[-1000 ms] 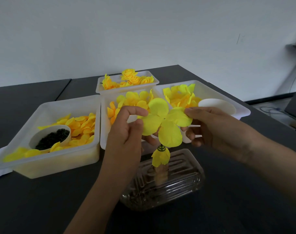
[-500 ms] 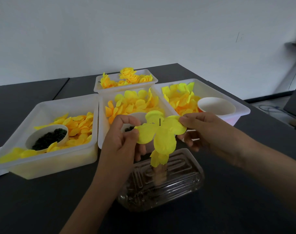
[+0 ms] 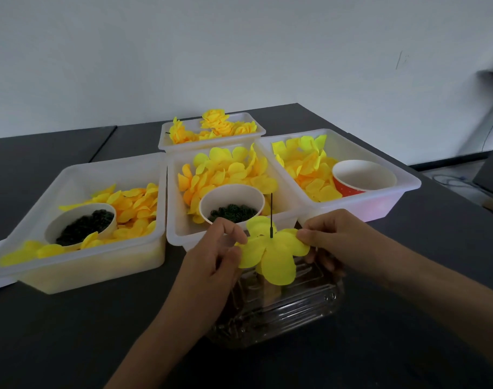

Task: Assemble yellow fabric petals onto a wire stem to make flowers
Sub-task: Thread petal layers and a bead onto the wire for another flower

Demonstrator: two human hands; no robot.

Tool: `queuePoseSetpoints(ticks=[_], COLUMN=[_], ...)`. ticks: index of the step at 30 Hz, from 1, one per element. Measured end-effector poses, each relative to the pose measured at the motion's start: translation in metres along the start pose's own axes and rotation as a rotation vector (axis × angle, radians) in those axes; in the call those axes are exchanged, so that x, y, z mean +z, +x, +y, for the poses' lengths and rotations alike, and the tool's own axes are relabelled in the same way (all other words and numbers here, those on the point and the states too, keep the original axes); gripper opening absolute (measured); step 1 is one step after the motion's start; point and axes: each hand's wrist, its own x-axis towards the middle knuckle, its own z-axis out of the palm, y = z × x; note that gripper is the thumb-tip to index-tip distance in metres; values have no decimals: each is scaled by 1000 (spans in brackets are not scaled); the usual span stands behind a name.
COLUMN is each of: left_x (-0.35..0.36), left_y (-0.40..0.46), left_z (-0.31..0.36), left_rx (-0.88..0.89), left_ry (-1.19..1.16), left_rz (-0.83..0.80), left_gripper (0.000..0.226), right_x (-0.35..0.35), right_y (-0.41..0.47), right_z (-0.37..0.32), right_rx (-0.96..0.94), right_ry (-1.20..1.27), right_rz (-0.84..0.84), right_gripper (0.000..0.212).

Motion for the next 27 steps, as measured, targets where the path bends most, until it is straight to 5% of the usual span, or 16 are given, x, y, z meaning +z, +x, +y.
queuePoseSetpoints(ticks=[3,6,10,12,16,19,23,27], left_x=[-5,-10,-16,-18,-22,-24,-24,-25], left_y=[4,6,9,10,4,-3,-3,-3], left_z=[-5,-13,-25,-30,-41,-47,-48,-46], left_rx=[-39,-14,33,65,19,-2,-22,-14], left_ry=[-96,-83,-90,-61,-91,-74,-87,-61], left_rz=[15,131,293,334,379,405,420,424], left_gripper=[19,13,23,20,25,27,25,25], right_x=[-6,-23,-39,-40,-29,-16,-11,-33], right_y=[2,13,48,74,126,152,168,167], right_z=[-1,-8,-24,-29,-29,-24,-24,-40], right_rx=[-19,-146,-392,-439,-397,-324,-438,-522], right_ry=[-149,-310,-556,-775,-1213,-1441,-1515,-1302], right_rz=[33,245,473,393,168,104,187,274], right_gripper=[37,41,17,6,49,52,31,23])
